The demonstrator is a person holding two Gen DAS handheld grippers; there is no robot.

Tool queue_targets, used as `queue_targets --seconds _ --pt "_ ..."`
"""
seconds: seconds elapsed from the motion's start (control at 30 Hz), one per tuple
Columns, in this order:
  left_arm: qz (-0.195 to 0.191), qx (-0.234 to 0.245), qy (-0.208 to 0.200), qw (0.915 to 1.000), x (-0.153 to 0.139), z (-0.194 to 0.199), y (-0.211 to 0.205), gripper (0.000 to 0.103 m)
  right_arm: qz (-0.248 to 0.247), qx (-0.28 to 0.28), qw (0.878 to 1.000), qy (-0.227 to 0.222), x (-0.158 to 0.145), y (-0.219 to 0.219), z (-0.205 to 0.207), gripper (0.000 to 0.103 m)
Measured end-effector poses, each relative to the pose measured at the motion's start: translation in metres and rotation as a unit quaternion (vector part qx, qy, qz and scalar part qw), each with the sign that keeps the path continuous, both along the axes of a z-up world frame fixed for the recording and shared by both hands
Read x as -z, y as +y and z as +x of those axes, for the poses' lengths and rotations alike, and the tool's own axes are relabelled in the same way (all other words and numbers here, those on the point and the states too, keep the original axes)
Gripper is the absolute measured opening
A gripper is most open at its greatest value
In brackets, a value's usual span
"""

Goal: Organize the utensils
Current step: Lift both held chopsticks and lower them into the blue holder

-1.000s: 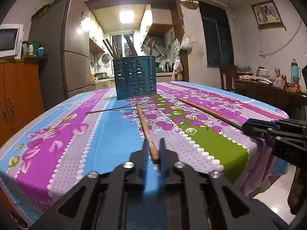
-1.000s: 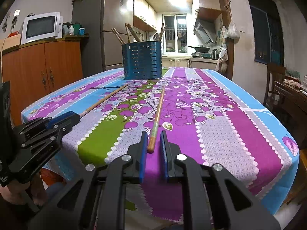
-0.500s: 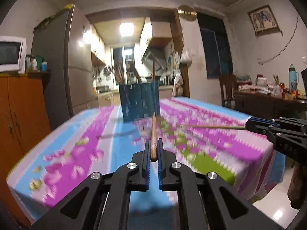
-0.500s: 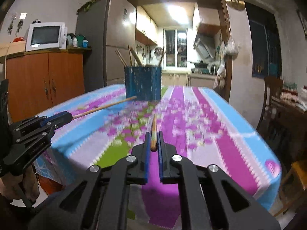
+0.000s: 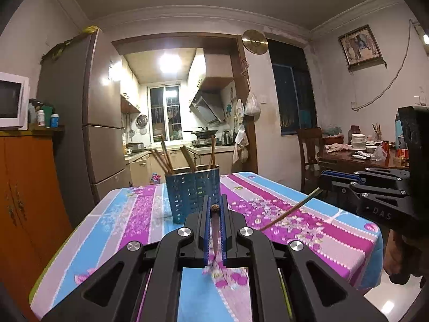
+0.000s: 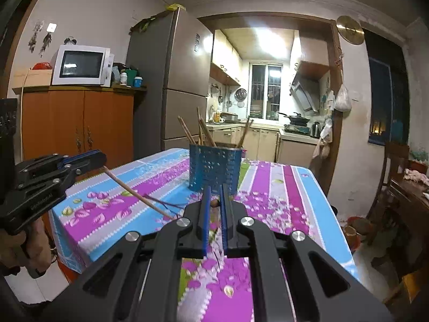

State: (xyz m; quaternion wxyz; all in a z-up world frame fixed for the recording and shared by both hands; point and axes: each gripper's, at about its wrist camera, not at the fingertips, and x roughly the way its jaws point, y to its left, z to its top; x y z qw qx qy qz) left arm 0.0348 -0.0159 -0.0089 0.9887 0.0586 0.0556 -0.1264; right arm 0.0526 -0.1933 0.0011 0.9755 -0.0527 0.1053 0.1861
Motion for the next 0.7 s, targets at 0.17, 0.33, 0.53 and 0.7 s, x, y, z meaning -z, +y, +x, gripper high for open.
queue_targets --seconds 0.17,0.33,0.53,0.7 --pt "-0.001 0.011 0.020 0.9997 -0.025 0.035 -0.002 0.008 0.005 -0.019 1.000 0.006 -0.028 0.004 0.019 0.005" --pt "0.003 0.019 0.046 0.9988 -0.040 0.065 -0.002 0.008 -0.006 -0.028 0.999 0.026 -0.048 0.009 0.045 0.005" --pt "0.014 0.023 0.074 0.9969 -0.060 0.088 -0.002 0.008 -0.004 -0.035 0.998 0.044 -0.064 0.008 0.072 0.005" --pt "0.012 0.018 0.094 0.9953 -0.075 0.099 0.004 0.008 0.002 -0.037 0.998 0.052 -0.070 0.008 0.087 0.005"
